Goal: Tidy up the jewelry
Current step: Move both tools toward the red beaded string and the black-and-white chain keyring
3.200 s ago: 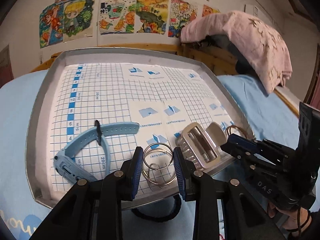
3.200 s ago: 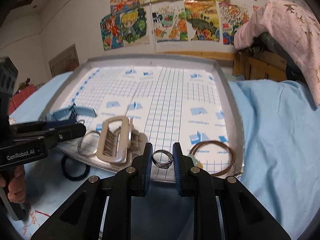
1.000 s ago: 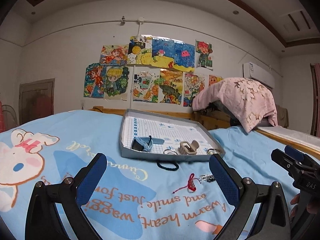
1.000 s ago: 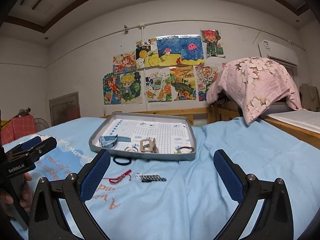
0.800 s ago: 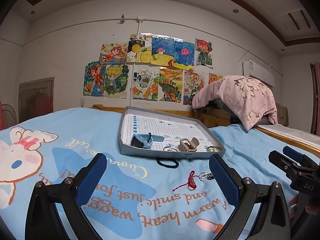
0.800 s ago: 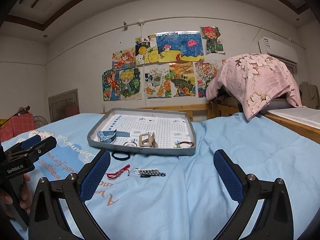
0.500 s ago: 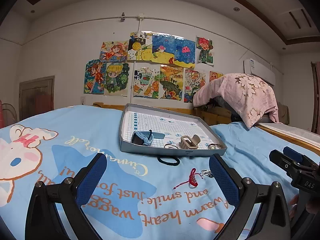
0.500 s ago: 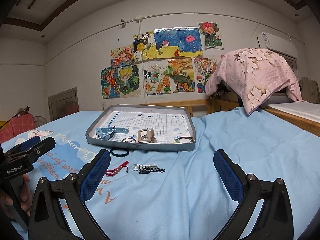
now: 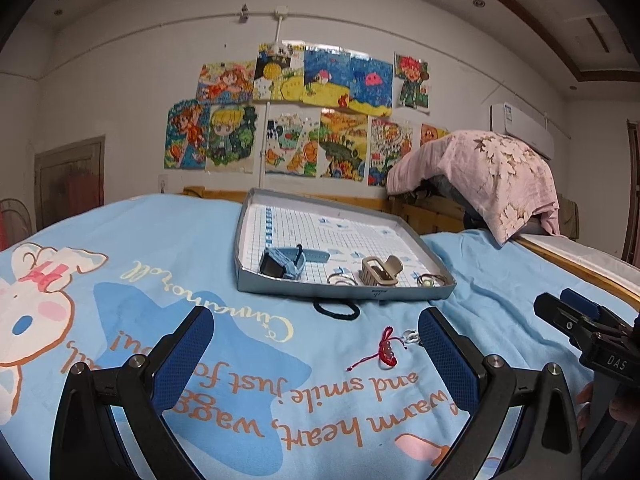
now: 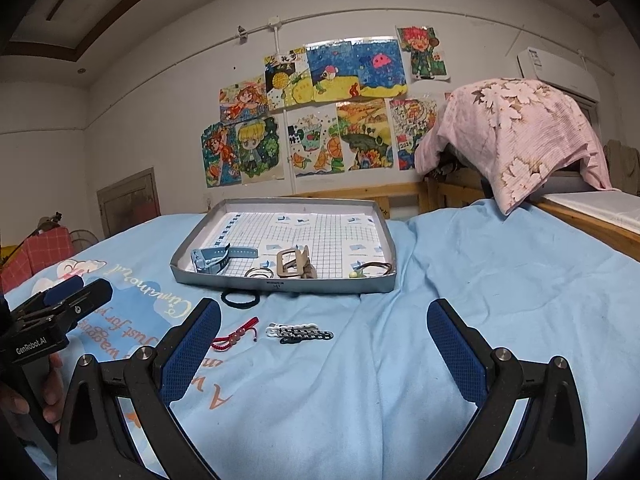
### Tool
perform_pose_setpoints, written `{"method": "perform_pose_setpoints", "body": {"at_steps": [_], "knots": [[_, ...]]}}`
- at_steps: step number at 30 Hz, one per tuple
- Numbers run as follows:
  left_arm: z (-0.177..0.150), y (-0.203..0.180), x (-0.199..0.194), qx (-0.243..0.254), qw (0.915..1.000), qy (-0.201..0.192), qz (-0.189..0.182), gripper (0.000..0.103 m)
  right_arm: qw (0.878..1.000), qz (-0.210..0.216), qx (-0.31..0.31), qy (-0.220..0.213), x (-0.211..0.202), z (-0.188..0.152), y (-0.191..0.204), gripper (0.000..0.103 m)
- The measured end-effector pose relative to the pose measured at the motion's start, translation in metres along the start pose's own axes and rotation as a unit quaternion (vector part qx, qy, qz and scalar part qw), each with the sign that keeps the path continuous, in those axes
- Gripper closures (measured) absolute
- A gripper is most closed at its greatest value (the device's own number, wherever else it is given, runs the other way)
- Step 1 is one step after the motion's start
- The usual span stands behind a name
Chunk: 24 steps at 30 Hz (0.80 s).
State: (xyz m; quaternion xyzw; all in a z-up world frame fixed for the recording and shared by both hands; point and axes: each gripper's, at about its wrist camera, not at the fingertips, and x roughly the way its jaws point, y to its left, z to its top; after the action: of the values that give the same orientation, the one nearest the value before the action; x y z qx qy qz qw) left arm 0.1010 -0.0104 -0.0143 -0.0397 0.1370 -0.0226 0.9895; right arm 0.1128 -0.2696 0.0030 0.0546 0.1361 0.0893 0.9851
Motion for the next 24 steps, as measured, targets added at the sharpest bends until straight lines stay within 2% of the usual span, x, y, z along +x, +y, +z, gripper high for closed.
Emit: {"method": "perform_pose_setpoints", "body": {"at_steps": [12,17,22,24], "knots": [[0.014,-0.006,0.055,0.006,0.9948,0.088,-0.05,0.0,1.0,0.003,0.016,0.02,0.041,0.016,-0.013,0.002],[0.012,-0.003,0.086,-0.015,0.9871,0.137,-0.081,0.0,0.998,0.006,0.025,0.049,0.07,0.022,-0.025,0.002],[0.004,-0.009,0.11,-0.014,0.9782,0.177,-0.108,0.0,0.995,0.028,0.024,0.09,0.098,0.02,-0.028,0.002],[0.002,-0.011,0.118,-0.012,0.9755,0.188,-0.113,0.004,0.993,0.037,0.023,0.105,0.108,0.019,-0.028,0.002]]}}
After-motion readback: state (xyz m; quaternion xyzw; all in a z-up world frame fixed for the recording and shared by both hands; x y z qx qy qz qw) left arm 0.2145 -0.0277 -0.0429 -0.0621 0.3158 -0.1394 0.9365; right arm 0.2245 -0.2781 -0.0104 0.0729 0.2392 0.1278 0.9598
